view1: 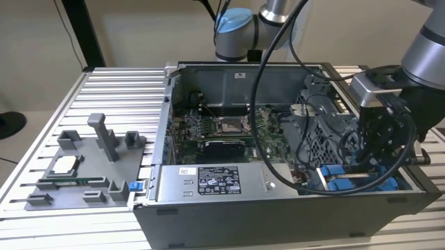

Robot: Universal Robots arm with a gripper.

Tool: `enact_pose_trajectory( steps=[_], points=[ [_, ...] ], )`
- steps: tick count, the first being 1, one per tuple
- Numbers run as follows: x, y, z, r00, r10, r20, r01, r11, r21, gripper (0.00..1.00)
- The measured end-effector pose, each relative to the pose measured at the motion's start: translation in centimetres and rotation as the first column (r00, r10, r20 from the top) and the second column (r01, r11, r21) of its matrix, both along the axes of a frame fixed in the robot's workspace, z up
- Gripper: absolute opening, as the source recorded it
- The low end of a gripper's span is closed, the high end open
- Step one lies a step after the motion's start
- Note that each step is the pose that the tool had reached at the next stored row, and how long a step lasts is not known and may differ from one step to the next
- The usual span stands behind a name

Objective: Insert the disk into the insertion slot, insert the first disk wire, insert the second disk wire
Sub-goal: 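Insert the first disk wire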

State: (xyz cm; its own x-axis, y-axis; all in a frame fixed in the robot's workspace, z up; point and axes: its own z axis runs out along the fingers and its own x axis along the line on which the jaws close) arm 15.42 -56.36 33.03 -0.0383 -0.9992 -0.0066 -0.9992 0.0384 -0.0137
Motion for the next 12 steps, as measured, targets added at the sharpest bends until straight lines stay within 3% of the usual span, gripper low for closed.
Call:
enact_pose_trajectory(
  steps=[5, 6, 12],
  points=[
    [0.0, 0.0, -0.19, 1.0, 0.0, 0.0015, 0.0, 1.0, 0.0026, 0.0],
    [0.0, 0.0, 0.16, 1.0, 0.0, 0.0013, 0.0, 1.0, 0.004, 1.0],
    [0.0, 0.01, 2.93, 1.0, 0.0, 0.001, 0.0, 1.0, 0.001, 1.0]
  ],
)
